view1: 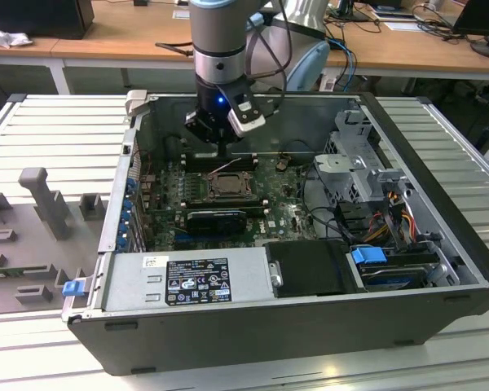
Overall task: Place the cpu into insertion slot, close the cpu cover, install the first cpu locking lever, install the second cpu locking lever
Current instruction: 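Install the first cpu locking lever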
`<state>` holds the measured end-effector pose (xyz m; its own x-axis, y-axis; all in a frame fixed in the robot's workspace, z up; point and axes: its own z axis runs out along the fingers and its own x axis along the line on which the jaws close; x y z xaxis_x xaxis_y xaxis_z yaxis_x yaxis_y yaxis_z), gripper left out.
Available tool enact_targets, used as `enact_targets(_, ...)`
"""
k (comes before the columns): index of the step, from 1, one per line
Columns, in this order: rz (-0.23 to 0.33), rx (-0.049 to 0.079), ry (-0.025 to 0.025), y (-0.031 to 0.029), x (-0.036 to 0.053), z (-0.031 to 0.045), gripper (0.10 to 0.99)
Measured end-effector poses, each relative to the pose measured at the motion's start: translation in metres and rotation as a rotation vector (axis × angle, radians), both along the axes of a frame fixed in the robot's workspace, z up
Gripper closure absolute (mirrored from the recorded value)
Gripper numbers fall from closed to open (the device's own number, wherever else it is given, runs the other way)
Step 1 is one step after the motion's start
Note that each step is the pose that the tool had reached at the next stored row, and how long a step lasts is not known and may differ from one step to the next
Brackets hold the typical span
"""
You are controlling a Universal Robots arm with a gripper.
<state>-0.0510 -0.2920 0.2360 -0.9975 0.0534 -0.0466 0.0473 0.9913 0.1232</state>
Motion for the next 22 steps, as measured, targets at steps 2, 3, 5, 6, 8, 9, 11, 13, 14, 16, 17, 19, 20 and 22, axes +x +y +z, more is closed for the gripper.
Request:
enact_targets(2,0.015,0.0,0.0,0.0028,0.0086,-0.0077,0.98)
enact_targets(3,0.024,0.0,0.0,0.0028,0.0094,-0.0086,0.98)
enact_targets(5,0.042,0.0,0.0001,0.0028,0.0127,-0.0099,0.98)
enact_targets(6,0.048,0.0,0.0001,0.0028,0.0149,-0.0105,0.98)
enact_targets(8,0.054,0.0,0.0001,0.0019,0.0163,-0.0152,0.98)
enact_targets(9,0.055,0.0,0.0001,0.0018,0.0186,-0.0183,0.98)
enact_targets(11,0.059,0.0,0.0001,0.0018,0.0207,-0.0213,0.98)
enact_targets(13,0.068,0.0,0.0001,0.0019,0.0244,-0.0252,0.98)
enact_targets(14,0.071,0.0,0.0001,0.0019,0.0249,-0.0268,0.98)
enact_targets(16,0.073,0.0,0.0001,0.0019,0.0253,-0.0284,0.98)
enact_targets(17,0.074,-0.001,0.0001,0.0019,0.0255,-0.0291,0.98)
enact_targets(19,0.076,-0.006,0.0002,0.0019,0.0257,-0.0308,0.98)
enact_targets(20,0.077,-0.007,0.0004,0.0019,0.0258,-0.0314,0.98)
enact_targets(22,0.079,-0.013,0.0008,0.0019,0.0259,-0.0324,0.98)
